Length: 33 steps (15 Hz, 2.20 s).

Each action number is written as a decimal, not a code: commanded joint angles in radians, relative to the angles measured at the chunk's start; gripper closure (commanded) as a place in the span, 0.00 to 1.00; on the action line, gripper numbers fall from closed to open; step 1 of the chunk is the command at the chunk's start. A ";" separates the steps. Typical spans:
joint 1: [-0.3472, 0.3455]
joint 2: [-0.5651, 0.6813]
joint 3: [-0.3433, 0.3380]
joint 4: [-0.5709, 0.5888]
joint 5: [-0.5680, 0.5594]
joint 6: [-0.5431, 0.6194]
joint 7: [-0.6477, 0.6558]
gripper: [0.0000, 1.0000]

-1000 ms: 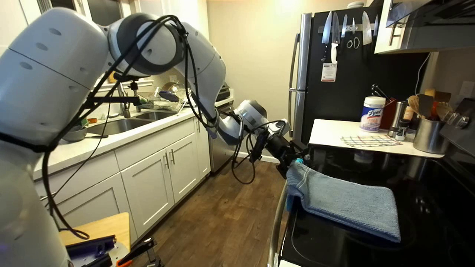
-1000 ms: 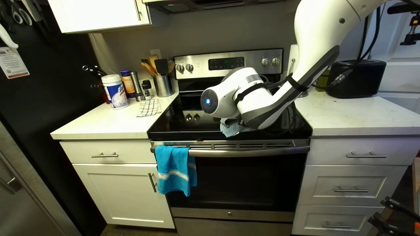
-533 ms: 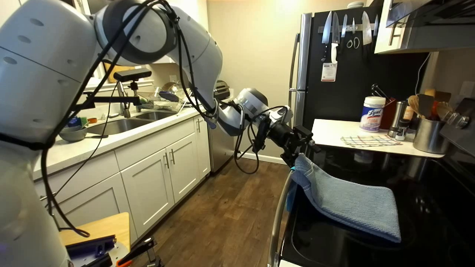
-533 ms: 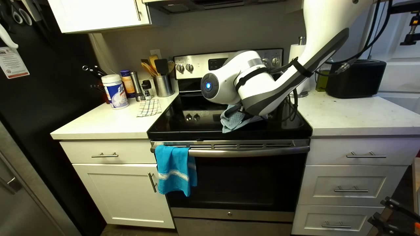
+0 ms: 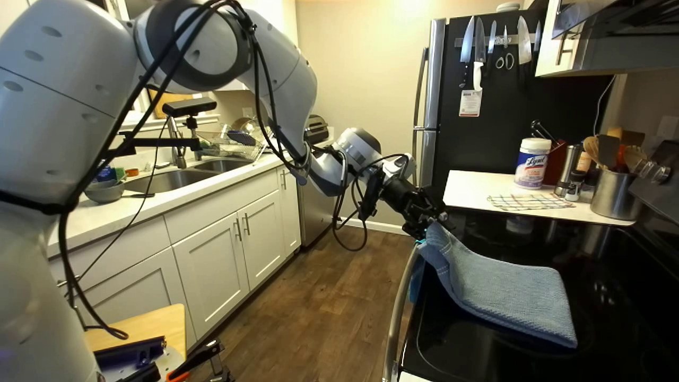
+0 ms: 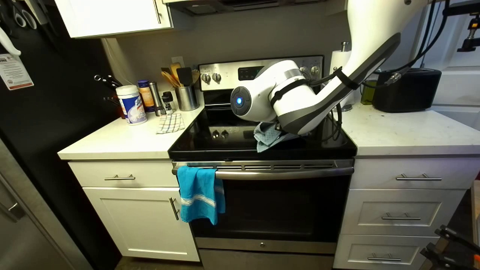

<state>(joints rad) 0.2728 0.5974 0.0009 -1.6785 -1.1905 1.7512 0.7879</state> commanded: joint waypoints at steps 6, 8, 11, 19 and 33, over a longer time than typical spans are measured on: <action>-0.019 -0.048 0.027 -0.065 -0.027 0.008 0.040 1.00; -0.023 -0.063 0.029 -0.073 -0.023 0.014 0.049 1.00; -0.055 -0.140 0.043 -0.113 0.015 0.058 0.067 0.98; -0.148 -0.473 0.033 -0.233 0.081 0.107 0.095 0.98; -0.233 -0.508 0.010 -0.143 0.309 0.175 -0.024 0.98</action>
<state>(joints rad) 0.0746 0.0762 0.0172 -1.8532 -0.9943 1.8543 0.8496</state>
